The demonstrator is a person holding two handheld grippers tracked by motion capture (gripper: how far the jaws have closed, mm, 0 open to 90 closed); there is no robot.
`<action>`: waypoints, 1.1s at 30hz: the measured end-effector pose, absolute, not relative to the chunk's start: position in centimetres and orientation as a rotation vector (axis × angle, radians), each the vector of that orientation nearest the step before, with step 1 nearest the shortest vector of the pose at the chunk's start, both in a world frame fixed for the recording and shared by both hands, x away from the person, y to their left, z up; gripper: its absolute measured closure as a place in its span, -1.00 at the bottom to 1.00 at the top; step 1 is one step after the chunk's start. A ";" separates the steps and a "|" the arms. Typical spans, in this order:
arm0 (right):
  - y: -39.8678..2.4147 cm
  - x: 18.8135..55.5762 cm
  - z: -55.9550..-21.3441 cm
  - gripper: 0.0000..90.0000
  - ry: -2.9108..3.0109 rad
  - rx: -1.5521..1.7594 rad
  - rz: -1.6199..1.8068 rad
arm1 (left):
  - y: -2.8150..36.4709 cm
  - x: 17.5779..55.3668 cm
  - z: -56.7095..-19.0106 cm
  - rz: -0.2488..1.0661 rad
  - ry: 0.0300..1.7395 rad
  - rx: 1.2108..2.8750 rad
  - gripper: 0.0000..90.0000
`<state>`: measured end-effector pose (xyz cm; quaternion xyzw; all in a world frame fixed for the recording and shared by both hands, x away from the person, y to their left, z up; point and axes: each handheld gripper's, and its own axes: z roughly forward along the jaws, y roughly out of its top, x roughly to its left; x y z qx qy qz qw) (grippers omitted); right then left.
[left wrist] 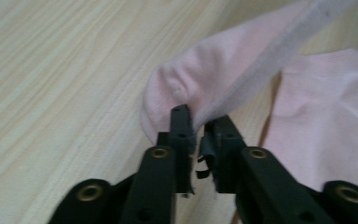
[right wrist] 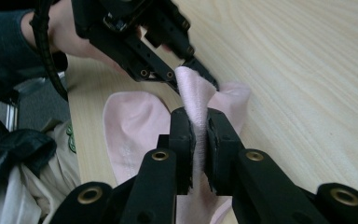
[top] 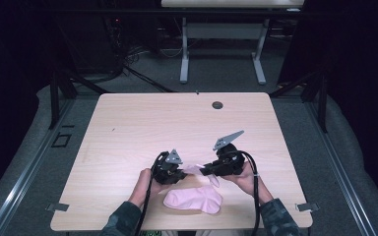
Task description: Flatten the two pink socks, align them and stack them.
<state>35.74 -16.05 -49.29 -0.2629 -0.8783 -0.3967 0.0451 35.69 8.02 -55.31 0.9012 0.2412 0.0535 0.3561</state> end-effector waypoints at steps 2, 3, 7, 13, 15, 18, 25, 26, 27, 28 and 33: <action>-16.8 35.5 -48.9 0.82 -2.634 -0.835 -1.258 | 8.4 35.3 -54.2 0.044 0.647 2.316 0.95; -17.3 35.4 -48.6 0.82 -2.580 -0.877 -1.298 | 8.5 35.2 -53.9 0.000 0.655 2.304 0.95; -18.1 35.4 -48.3 0.81 -2.576 -1.028 -1.288 | 8.8 35.4 -52.0 -0.155 0.722 2.276 0.94; -17.1 37.2 -50.9 0.76 -2.694 -1.251 -1.061 | 8.9 37.7 -52.5 -0.232 0.913 2.233 0.89; -17.0 37.6 -51.4 0.72 -2.713 -1.289 -1.033 | 8.9 38.1 -52.8 -0.228 0.953 2.232 0.80; -16.2 38.7 -53.0 0.42 -2.749 -1.438 -0.927 | 9.3 39.1 -53.6 -0.138 1.052 2.239 0.49; -16.0 39.2 -53.7 0.08 -2.825 -1.431 -0.875 | 10.0 39.2 -54.1 -0.037 1.130 2.212 0.17; -16.6 39.0 -53.3 0.06 -2.809 -1.438 -0.923 | 10.3 39.3 -54.3 -0.025 1.150 2.198 0.15; -17.0 39.0 -53.1 0.05 -2.792 -1.437 -0.946 | 10.3 39.3 -54.3 -0.025 1.150 2.198 0.13; -17.3 39.0 -52.9 0.05 -2.777 -1.449 -0.971 | 10.5 39.4 -54.4 -0.022 1.164 2.185 0.12; -19.0 38.9 -52.2 0.12 -2.750 -1.564 -1.005 | 10.8 39.7 -54.4 0.008 1.190 2.147 0.13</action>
